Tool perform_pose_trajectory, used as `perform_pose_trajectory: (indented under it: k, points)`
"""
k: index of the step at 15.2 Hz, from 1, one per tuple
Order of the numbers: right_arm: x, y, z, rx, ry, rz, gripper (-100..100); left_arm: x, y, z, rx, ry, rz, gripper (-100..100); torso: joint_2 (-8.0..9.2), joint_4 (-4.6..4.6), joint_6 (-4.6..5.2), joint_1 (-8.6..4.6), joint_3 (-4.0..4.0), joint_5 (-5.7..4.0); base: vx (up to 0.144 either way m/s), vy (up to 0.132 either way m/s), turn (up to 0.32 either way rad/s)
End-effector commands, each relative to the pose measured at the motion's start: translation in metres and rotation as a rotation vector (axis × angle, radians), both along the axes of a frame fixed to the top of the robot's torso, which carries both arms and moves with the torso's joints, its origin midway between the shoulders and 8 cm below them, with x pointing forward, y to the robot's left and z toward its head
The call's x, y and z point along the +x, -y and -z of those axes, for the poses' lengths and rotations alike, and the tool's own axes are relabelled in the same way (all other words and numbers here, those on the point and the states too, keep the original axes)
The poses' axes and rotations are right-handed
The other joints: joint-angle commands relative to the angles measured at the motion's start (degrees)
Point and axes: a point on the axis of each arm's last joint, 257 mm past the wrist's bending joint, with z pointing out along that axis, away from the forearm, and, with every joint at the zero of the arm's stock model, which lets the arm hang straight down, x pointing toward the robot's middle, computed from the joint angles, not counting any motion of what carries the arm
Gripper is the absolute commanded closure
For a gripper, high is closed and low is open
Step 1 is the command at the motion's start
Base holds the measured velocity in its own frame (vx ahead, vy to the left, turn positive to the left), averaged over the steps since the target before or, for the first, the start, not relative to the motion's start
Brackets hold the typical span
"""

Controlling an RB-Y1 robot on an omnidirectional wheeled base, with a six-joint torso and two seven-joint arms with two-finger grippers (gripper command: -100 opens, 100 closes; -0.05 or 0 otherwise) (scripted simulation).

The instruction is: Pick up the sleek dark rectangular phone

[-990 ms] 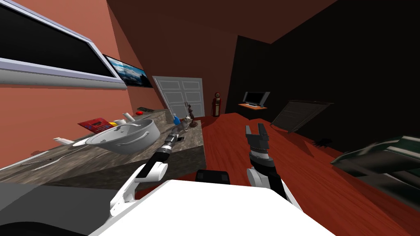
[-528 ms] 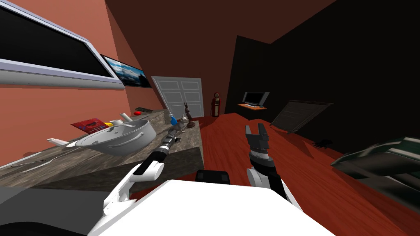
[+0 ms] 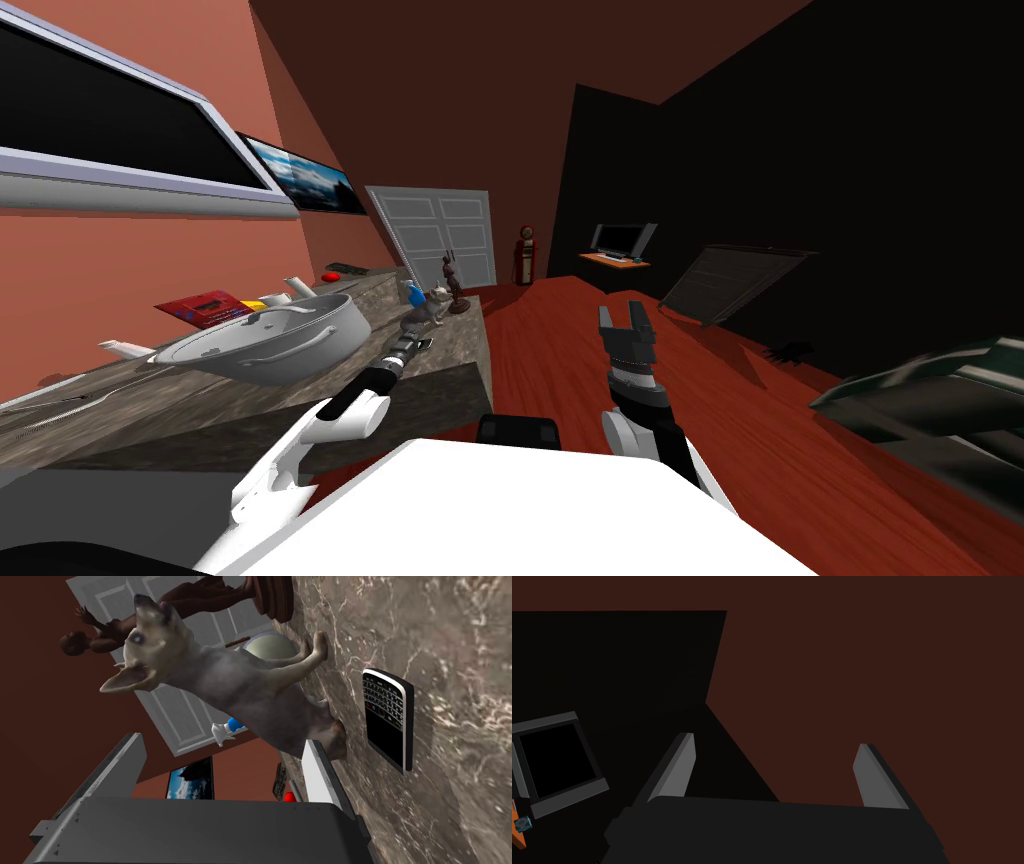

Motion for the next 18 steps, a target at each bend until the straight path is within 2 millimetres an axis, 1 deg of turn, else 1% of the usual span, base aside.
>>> perform_pose_trajectory:
  k: [1,3,4,6,7,8,10,11,12,14,15,17,18]
  points:
    - [0.0,0.0,0.0,0.0,0.0,0.0,0,-0.004,-0.02,0.011,0.003,-0.057,-0.03,-100,0.0,0.0,0.0,0.0,0.0,0.0,0.053,-0.086,0.008]
    - [0.0,0.0,0.0,0.0,0.0,0.0,0,-0.008,-0.023,0.02,-0.003,-0.092,-0.041,-100,-0.08,-0.01,0.0,-0.02,-0.04,0.0,0.058,-0.083,0.009]
    - [0.0,0.0,0.0,0.0,0.0,0.0,0,-0.012,-0.039,0.023,0.002,-0.122,-0.062,-100,-0.06,-0.02,0.0,0.01,-0.04,0.0,0.057,-0.098,0.005]
    - [0.0,0.0,0.0,0.0,0.0,0.0,0,-0.016,-0.041,0.032,-0.005,-0.16,-0.074,-100,-0.1,-0.02,0.0,-0.06,-0.06,-0.01,0.059,-0.091,0.011]
    - [0.0,0.0,0.0,0.0,0.0,0.0,0,-0.016,-0.041,0.032,-0.005,-0.16,-0.074,-100,-0.08,-0.02,0.0,-0.01,-0.05,0.0,0.031,-0.039,0.003]
    - [0.0,0.0,0.0,0.0,0.0,0.0,0,-0.022,-0.058,0.037,-0.004,-0.198,-0.099,-100,-0.03,-0.01,0.0,0.09,-0.02,0.01,0.051,-0.054,0.012]
    - [0.0,0.0,0.0,0.0,0.0,0.0,0,-0.025,-0.059,0.044,-0.01,-0.227,-0.108,-100,0.0,0.0,-0.03,0.12,0.0,0.03,0.026,-0.052,0.08]
    - [0.0,0.0,0.0,0.0,0.0,0.0,0,-0.025,-0.059,0.044,-0.01,-0.227,-0.108,-100,0.03,0.0,0.0,0.13,0.01,0.03,0.009,-0.019,0.021]
    - [0.0,0.0,0.0,0.0,0.0,0.0,0,-0.032,-0.076,0.048,-0.011,-0.266,-0.134,-100,0.07,0.01,0.0,0.21,0.04,0.04,0.022,-0.038,0.068]
    - [0.0,0.0,0.0,0.0,0.0,0.0,0,-0.036,-0.077,0.055,-0.016,-0.294,-0.143,-100,0.07,0.01,-0.02,0.18,0.04,0.04,0.023,-0.052,0.032]
    - [0.0,0.0,0.0,0.0,0.0,0.0,0,-0.042,-0.092,0.057,-0.018,-0.323,-0.166,-100,0.07,0.01,0.0,0.15,0.04,0.04,0.043,-0.09,0.012]
    - [0.0,0.0,0.0,0.0,0.0,0.0,0,-0.048,-0.094,0.064,-0.025,-0.359,-0.177,-100,0.0,0.0,-0.01,0.05,0.0,0.01,0.046,-0.069,0.045]
    - [0.0,0.0,0.0,0.0,0.0,0.0,0,-0.048,-0.094,0.065,-0.025,-0.359,-0.177,-100,-0.01,0.0,0.0,0.07,-0.01,0.02,0.047,-0.054,-0.109]
